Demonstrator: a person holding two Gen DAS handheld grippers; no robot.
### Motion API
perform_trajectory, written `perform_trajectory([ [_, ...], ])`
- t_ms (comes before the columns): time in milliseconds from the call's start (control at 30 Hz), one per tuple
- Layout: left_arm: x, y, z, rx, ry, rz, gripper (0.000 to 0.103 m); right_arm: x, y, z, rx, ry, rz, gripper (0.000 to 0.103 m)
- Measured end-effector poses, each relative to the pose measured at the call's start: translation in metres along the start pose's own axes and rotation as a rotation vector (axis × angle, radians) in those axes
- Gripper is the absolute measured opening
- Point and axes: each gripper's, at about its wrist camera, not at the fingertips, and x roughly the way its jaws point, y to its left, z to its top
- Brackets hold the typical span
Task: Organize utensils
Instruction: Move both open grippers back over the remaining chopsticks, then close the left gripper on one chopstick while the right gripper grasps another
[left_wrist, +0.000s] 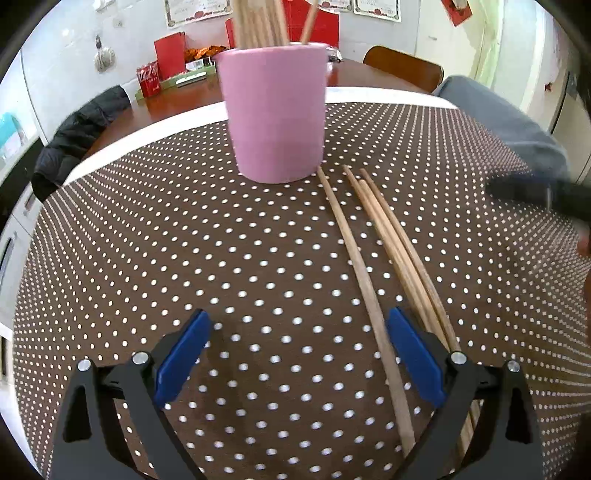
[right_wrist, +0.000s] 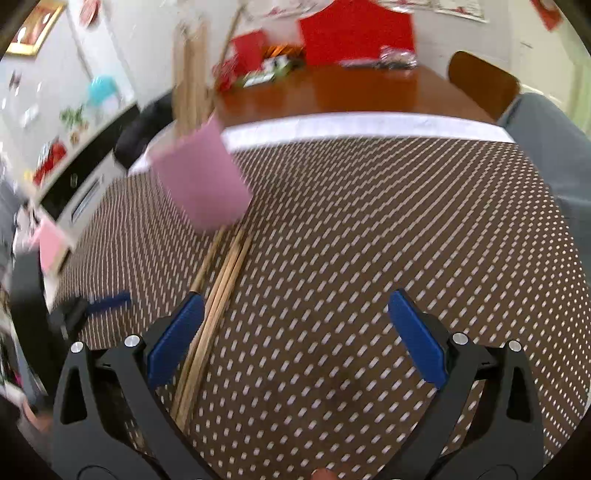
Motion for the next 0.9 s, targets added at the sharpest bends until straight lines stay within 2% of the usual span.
perform_trajectory([
  [133,0.002,0.015,-0.002,-0.012,-0.010,-0.035,0.096,0.015,0.023,-0.022,-0.067,0.067,-0.025,0.097],
  [300,0.000,0.021,-0.004,0.004,-0.015,-0.043,0.096,0.023,0.034,-0.033,-0.066,0.063,-0.031,0.097],
  [400,0.003,0.017,0.000,-0.001,-0.018,-0.043,0.096,0.033,0.044,-0.039,-0.136,0.088,-0.115,0.097],
  [633,0.007,0.022,0.001,-0.004,-0.018,-0.032,0.096,0.026,0.052,-0.046,-0.181,0.083,-0.195,0.097],
  [667,0.007,0.023,0.001,-0.005,-0.017,-0.028,0.096,0.027,0.054,-0.046,-0.190,0.092,-0.206,0.093],
  [800,0.006,0.028,0.002,-0.018,-0.019,0.004,0.096,0.035,0.053,-0.038,-0.177,0.113,-0.216,0.090],
  [900,0.007,0.033,0.004,-0.027,-0.016,-0.015,0.096,0.038,0.050,-0.029,-0.156,0.111,-0.176,0.071],
])
